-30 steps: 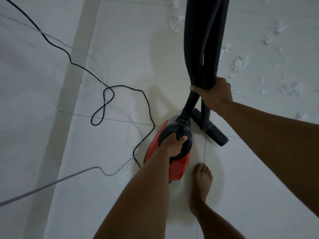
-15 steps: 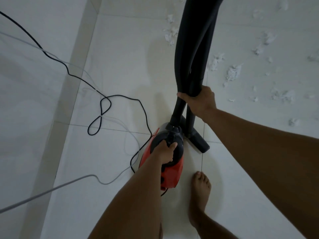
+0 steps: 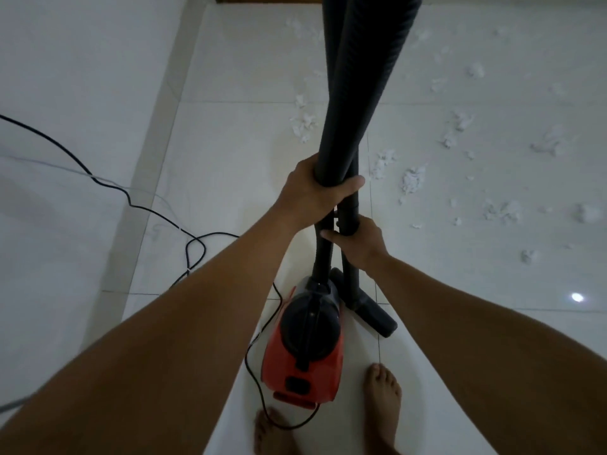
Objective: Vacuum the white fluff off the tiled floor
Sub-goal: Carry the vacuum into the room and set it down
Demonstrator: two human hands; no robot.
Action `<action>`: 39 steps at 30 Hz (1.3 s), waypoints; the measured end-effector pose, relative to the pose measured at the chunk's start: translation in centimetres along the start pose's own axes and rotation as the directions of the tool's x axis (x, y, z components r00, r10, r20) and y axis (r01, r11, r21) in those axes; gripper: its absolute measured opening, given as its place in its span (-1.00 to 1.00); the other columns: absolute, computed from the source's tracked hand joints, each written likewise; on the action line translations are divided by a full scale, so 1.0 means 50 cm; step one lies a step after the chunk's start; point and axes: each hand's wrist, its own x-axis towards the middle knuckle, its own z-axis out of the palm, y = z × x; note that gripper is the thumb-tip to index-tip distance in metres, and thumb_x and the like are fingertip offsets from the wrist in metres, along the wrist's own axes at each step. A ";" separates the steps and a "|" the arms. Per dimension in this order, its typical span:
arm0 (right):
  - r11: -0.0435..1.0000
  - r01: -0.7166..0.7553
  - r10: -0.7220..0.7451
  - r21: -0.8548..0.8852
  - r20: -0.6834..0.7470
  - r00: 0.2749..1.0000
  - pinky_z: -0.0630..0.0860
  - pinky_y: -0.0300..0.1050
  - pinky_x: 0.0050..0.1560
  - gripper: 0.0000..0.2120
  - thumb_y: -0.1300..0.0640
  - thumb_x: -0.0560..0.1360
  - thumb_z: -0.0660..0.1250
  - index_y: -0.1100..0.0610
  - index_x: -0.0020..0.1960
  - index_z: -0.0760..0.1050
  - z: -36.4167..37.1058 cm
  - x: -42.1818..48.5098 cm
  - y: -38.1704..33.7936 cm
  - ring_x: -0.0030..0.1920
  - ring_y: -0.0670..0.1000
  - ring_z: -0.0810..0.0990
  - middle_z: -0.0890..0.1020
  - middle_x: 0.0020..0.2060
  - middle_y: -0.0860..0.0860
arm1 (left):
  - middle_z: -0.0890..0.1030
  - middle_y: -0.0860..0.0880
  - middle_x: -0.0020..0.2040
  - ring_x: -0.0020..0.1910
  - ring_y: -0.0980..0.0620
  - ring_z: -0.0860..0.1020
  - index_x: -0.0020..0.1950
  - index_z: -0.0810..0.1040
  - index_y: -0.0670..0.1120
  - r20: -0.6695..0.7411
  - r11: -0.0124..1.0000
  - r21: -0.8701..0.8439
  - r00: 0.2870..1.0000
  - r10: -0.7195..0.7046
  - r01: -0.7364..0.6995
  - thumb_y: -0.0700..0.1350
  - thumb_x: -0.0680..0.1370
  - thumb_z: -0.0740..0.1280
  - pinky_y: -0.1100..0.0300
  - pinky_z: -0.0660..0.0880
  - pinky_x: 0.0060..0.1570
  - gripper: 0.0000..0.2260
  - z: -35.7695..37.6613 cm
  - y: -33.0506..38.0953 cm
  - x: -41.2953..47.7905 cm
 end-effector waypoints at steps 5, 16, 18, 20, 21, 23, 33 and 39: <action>1.000 -0.007 0.007 0.000 0.012 1.000 0.52 -0.13 -0.01 -0.60 0.03 0.42 0.58 0.06 0.20 0.57 -0.012 0.003 0.013 0.00 0.03 0.60 0.62 -0.06 -0.06 | 0.68 0.05 -0.02 -0.07 0.10 0.67 0.22 0.59 -0.01 -0.076 1.000 0.002 0.997 -0.018 0.018 0.10 0.44 0.51 0.14 0.65 -0.04 -0.60 0.027 0.005 0.005; 0.999 -0.050 0.050 0.014 0.002 0.999 0.63 -0.03 0.04 -0.48 -0.03 0.35 0.63 0.14 0.21 0.59 0.000 0.006 0.001 0.01 0.08 0.65 0.66 -0.02 0.03 | 0.64 0.07 0.14 0.11 0.15 0.63 0.35 0.50 -0.01 -0.012 0.994 -0.103 0.999 -0.036 0.034 0.13 0.38 0.57 0.14 0.60 0.16 -0.40 0.018 0.008 -0.014; 0.998 -0.054 0.055 0.034 -0.017 0.998 0.61 -0.09 -0.01 -0.49 -0.04 0.38 0.61 0.12 0.25 0.59 0.004 0.001 0.003 0.00 0.06 0.65 0.66 -0.03 0.00 | 0.48 0.03 0.40 0.35 0.11 0.48 0.52 0.29 0.06 0.041 0.994 -0.088 0.997 -0.066 0.069 0.18 0.29 0.61 0.21 0.49 0.26 -0.12 0.008 -0.032 -0.029; 0.997 -0.050 0.052 0.053 -0.021 0.998 0.63 -0.06 0.06 -0.48 -0.04 0.39 0.61 0.11 0.27 0.59 0.004 0.001 0.004 0.04 0.06 0.67 0.68 0.01 0.01 | 0.18 -0.04 0.59 0.56 0.04 0.18 0.63 -0.01 0.12 0.155 0.972 -0.042 0.963 -0.221 0.230 0.09 0.31 0.63 0.16 0.29 0.41 0.08 -0.003 -0.101 -0.066; 0.997 -0.047 0.048 0.061 -0.025 0.999 0.64 -0.04 0.11 -0.46 -0.04 0.38 0.62 0.12 0.28 0.59 0.004 0.000 0.003 0.05 0.06 0.66 0.69 0.04 0.02 | 0.08 -0.07 0.62 0.59 0.02 0.08 0.64 -0.10 0.13 0.216 0.948 0.002 0.925 -0.312 0.319 0.00 0.34 0.63 0.09 0.22 0.47 0.12 -0.007 -0.147 -0.092; 0.997 -0.042 0.044 0.063 -0.032 0.999 0.63 -0.04 0.15 -0.45 -0.03 0.37 0.62 0.13 0.28 0.58 0.006 -0.001 0.002 0.04 0.03 0.64 0.67 0.04 -0.01 | 0.01 -0.09 0.63 0.60 -0.03 0.02 0.64 -0.16 0.12 0.274 0.896 0.134 0.853 -0.444 0.423 -0.12 0.32 0.64 0.02 0.16 0.48 0.17 -0.007 -0.243 -0.152; 0.995 0.010 0.001 0.102 -0.114 0.994 0.62 0.01 0.16 -0.52 -0.07 0.39 0.59 0.07 0.24 0.61 0.039 -0.005 0.033 0.02 0.02 0.66 0.66 -0.05 -0.09 | 0.11 -0.08 0.57 0.47 -0.29 0.30 0.52 -0.44 0.30 0.239 0.733 0.620 0.823 -0.516 0.280 0.01 0.02 0.67 -0.32 0.48 0.21 0.47 0.104 -0.514 -0.321; 0.995 0.031 -0.018 0.099 -0.133 0.991 0.62 0.05 0.18 -0.50 -0.09 0.39 0.58 0.06 0.27 0.60 0.053 -0.012 0.039 0.06 0.05 0.67 0.71 0.05 -0.02 | -0.02 -0.03 0.62 0.44 -0.33 0.32 0.49 -0.54 0.24 0.169 0.647 0.742 0.886 -0.432 0.174 0.06 0.08 0.69 -0.36 0.46 0.20 0.49 0.122 -0.531 -0.358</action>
